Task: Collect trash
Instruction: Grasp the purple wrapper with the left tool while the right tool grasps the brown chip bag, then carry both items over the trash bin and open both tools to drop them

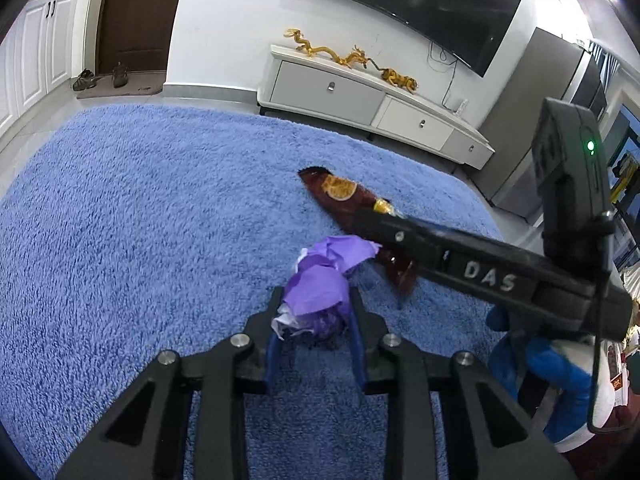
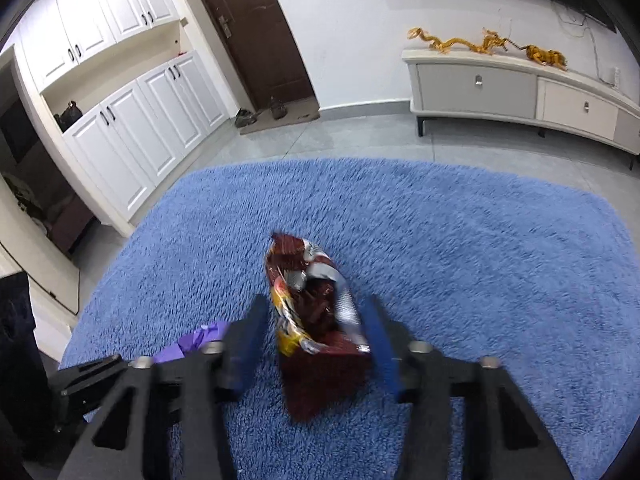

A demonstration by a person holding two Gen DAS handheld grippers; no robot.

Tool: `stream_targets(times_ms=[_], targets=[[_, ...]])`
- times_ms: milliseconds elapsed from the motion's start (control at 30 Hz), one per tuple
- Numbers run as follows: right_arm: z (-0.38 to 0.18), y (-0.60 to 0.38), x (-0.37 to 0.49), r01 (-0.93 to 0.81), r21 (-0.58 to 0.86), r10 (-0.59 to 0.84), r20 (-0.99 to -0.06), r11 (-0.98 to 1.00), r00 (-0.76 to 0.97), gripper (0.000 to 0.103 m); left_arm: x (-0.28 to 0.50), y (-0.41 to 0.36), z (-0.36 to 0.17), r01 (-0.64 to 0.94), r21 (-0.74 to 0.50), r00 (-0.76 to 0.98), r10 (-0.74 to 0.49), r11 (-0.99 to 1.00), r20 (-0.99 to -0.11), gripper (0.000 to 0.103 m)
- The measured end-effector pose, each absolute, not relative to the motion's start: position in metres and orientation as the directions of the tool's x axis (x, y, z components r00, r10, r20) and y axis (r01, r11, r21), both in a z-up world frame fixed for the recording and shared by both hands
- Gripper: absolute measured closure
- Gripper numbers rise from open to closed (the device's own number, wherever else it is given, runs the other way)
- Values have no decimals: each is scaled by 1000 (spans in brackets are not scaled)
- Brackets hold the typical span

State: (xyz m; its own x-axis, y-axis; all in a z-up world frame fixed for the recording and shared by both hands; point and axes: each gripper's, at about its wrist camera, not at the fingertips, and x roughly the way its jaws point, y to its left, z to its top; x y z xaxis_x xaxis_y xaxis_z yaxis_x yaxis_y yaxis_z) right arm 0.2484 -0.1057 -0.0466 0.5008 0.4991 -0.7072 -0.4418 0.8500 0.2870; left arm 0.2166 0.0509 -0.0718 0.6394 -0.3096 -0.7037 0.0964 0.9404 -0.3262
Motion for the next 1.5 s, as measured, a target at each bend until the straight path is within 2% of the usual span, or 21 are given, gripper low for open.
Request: stream_targets(times_ms=[67,267,833,1133,1500], targets=[[-45,-107,245,-453,279,501,-703,847,504,72,215,52,-70,96,-324,644,-307,941,-701,77],[-43,-120,220,-452,273,499,-695,849,518,78,195,54,-63,88,-299,668,-279,950,-690,77],[-8,-201,95,-358,412,545,-592,838,594,79,97,48,-32,123,-294,689,-295,948,-662,77],[6,-240,27,-300,415,503,-573,859,647,79,49,31,-23,172,-281,686,-320,944,-654,77],[7,-316,-35,-153,460,415,-549,875,725,79,22,-29,-17,290,-265,646,-392,920,-655,77]])
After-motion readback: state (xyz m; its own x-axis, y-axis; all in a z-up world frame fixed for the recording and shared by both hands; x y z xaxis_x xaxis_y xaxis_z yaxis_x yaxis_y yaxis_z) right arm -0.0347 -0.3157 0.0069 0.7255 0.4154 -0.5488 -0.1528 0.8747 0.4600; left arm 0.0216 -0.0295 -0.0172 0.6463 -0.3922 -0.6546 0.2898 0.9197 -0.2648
